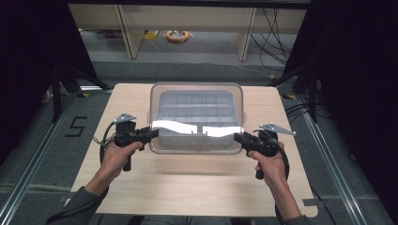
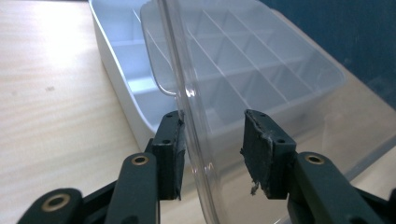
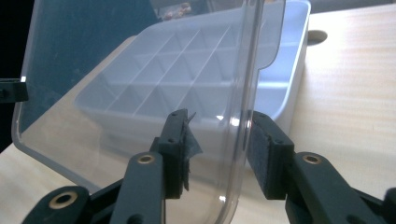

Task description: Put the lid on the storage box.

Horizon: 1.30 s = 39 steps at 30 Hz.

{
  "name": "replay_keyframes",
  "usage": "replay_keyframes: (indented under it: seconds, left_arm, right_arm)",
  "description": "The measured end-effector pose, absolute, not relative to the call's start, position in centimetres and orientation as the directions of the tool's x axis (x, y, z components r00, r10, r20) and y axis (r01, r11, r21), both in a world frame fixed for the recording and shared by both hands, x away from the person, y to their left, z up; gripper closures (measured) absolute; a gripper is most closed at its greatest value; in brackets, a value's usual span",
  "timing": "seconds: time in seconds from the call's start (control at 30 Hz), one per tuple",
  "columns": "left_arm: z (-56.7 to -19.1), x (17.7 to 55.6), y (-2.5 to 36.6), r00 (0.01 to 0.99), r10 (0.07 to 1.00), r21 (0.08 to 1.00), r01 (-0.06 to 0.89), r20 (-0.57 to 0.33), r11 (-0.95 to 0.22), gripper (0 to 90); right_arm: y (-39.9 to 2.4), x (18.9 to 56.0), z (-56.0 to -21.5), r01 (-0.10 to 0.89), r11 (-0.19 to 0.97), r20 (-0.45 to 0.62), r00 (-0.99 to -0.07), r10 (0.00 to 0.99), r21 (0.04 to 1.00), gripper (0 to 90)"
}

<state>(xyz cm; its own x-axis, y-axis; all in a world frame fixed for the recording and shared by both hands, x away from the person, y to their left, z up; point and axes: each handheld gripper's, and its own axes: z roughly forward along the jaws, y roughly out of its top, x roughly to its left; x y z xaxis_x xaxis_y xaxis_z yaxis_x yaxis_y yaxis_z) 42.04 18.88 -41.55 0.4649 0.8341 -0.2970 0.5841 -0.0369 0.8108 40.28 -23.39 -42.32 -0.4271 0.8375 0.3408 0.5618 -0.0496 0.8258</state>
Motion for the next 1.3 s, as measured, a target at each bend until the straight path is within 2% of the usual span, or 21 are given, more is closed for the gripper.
replay_keyframes:
  seconds: [0.1,0.2,0.23,0.37,0.63,0.67,0.8,0.83,1.0,1.13,1.3]
  left_arm:
    - [-41.1,43.5,18.8,0.453,0.839,0.806,0.591,-0.303,-0.028,58.6]
    - [-40.9,45.1,18.6,0.439,0.847,0.793,0.608,-0.3,-0.034,58.3]
    - [-40.9,45.1,18.6,0.439,0.847,0.793,0.608,-0.3,-0.034,58.3]
    - [-40.8,47.0,18.2,0.415,0.853,0.784,0.621,-0.316,-0.011,58.0]
    - [-41.1,49.0,18.0,0.386,0.868,0.766,0.642,-0.311,-0.011,57.1]
    - [-41.3,49.4,17.9,0.373,0.871,0.765,0.644,-0.321,0.006,57.1]
    - [-41.6,49.8,18.0,0.363,0.874,0.752,0.659,-0.324,0.005,56.8]
    - [-41.8,50.0,18.0,0.356,0.873,0.746,0.666,-0.332,0.012,56.8]
    - [-42.1,50.2,18.0,0.352,0.87,0.733,0.68,-0.346,0.016,56.6]
    - [-42.4,50.4,17.9,0.341,0.873,0.725,0.689,-0.348,0.02,56.2]
    - [-42.9,50.6,17.9,0.327,0.873,0.715,0.698,-0.362,0.034,55.3]
  right_arm:
    - [-23.1,41.0,-41.9,0.574,-0.07,0.36,-0.408,0.839,0.816,61.7]
    - [-23.0,42.5,-41.3,0.555,-0.061,0.329,-0.397,0.857,0.829,61.7]
    - [-22.7,42.5,-41.1,0.577,-0.097,0.369,-0.376,0.85,0.811,61.7]
    - [-23.0,44.1,-40.7,0.56,-0.067,0.329,-0.382,0.863,0.826,62.0]
    - [-22.6,45.9,-40.7,0.565,-0.074,0.324,-0.357,0.876,0.822,62.0]
    - [-22.3,46.1,-40.8,0.592,-0.105,0.357,-0.328,0.874,0.799,61.9]
    - [-22.3,46.7,-41.3,0.584,-0.092,0.347,-0.341,0.874,0.806,61.7]
    - [-22.0,46.8,-41.4,0.614,-0.129,0.386,-0.308,0.87,0.779,61.3]
    - [-22.3,47.3,-41.9,0.602,-0.104,0.362,-0.324,0.874,0.791,60.6]
    - [-21.9,47.3,-42.2,0.639,-0.137,0.396,-0.282,0.874,0.757,59.5]
    - [-22.1,48.0,-42.8,0.639,-0.113,0.375,-0.292,0.88,0.761,58.1]
